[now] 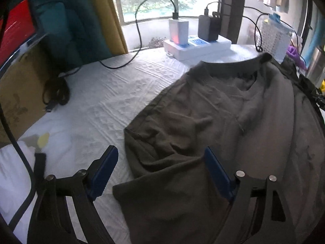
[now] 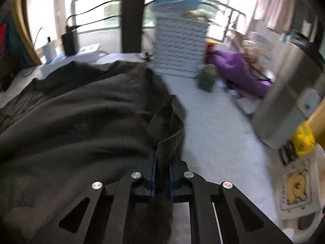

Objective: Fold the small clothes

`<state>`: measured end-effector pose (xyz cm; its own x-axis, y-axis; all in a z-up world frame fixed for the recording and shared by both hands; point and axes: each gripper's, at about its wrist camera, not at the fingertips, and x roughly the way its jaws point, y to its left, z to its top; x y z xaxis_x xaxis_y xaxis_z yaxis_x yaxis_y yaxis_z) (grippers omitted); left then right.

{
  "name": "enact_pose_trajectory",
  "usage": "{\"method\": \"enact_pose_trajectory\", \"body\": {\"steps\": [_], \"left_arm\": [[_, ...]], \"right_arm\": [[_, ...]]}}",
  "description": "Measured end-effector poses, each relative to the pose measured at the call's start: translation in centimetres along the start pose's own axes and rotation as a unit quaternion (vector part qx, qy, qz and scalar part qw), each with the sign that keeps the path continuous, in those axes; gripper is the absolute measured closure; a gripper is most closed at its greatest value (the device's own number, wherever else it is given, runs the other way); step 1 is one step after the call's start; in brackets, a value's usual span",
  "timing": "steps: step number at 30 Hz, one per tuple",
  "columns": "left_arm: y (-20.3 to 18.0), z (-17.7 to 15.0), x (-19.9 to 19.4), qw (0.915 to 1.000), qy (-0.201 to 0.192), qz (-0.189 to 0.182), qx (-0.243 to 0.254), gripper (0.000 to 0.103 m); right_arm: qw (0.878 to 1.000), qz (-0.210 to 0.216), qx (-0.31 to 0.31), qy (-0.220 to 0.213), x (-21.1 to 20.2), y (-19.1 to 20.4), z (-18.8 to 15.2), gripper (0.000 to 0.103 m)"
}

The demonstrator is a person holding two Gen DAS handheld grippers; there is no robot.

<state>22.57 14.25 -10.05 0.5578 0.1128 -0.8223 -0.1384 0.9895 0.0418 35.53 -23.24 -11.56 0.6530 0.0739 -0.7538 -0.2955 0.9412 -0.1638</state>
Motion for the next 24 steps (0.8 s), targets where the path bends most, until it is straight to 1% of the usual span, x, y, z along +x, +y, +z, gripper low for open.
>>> {"method": "enact_pose_trajectory", "body": {"steps": [1, 2, 3, 4, 6, 11, 13, 15, 17, 18, 19, 21, 24], "left_arm": [[-0.2, 0.1, 0.3, 1.0000, 0.004, -0.001, 0.003, 0.027], [-0.4, 0.2, 0.5, 0.9999, 0.006, -0.003, 0.008, 0.037], [-0.5, 0.3, 0.7, 0.9999, 0.009, -0.003, 0.011, 0.041], [-0.7, 0.4, 0.9, 0.9998, 0.012, -0.003, 0.017, 0.043], [-1.0, 0.8, 1.1, 0.9996, 0.011, -0.006, 0.024, 0.050], [-1.4, 2.5, 0.6, 0.9988, 0.000, -0.006, 0.049, 0.051], [-1.4, 3.3, 1.2, 0.9982, 0.001, -0.007, 0.059, 0.051], [-1.1, 4.3, 2.1, 0.9977, 0.008, 0.006, 0.067, 0.051], [-0.7, 5.1, 3.3, 0.9975, 0.021, 0.003, 0.067, 0.050], [-0.4, 5.5, 4.1, 0.9974, 0.032, 0.007, 0.064, 0.050], [-0.2, 5.6, 4.5, 0.9974, 0.034, 0.010, 0.063, 0.050], [0.1, 6.2, 5.0, 0.9978, 0.031, -0.002, 0.059, 0.050], [0.2, 6.6, 5.5, 0.9976, 0.022, -0.001, 0.065, 0.050]], "right_arm": [[1.000, -0.014, 0.002, 0.001, -0.1, -0.6, -0.5, 0.097], [1.000, -0.020, 0.001, 0.003, -0.1, -1.0, -0.8, 0.098], [1.000, -0.026, 0.004, 0.006, -0.1, -1.7, -1.4, 0.098], [1.000, -0.022, 0.008, 0.001, -0.4, -2.2, -1.9, 0.098], [1.000, -0.027, 0.012, 0.002, -1.1, -2.9, -2.7, 0.098], [0.999, -0.041, 0.020, -0.005, -2.6, -3.9, -3.7, 0.099], [0.998, -0.048, 0.025, -0.009, -3.3, -4.0, -4.0, 0.099], [0.998, -0.051, 0.030, -0.008, -3.6, -4.1, -4.4, 0.099], [0.998, -0.053, 0.034, 0.001, -3.4, -4.1, -5.2, 0.099], [0.998, -0.051, 0.037, 0.006, -3.5, -4.2, -5.8, 0.099], [0.998, -0.050, 0.040, 0.007, -3.6, -4.1, -6.3, 0.099], [0.998, -0.050, 0.043, 0.002, -4.0, -4.0, -6.6, 0.099], [0.998, -0.047, 0.047, 0.003, -4.1, -3.9, -6.6, 0.099]]}}
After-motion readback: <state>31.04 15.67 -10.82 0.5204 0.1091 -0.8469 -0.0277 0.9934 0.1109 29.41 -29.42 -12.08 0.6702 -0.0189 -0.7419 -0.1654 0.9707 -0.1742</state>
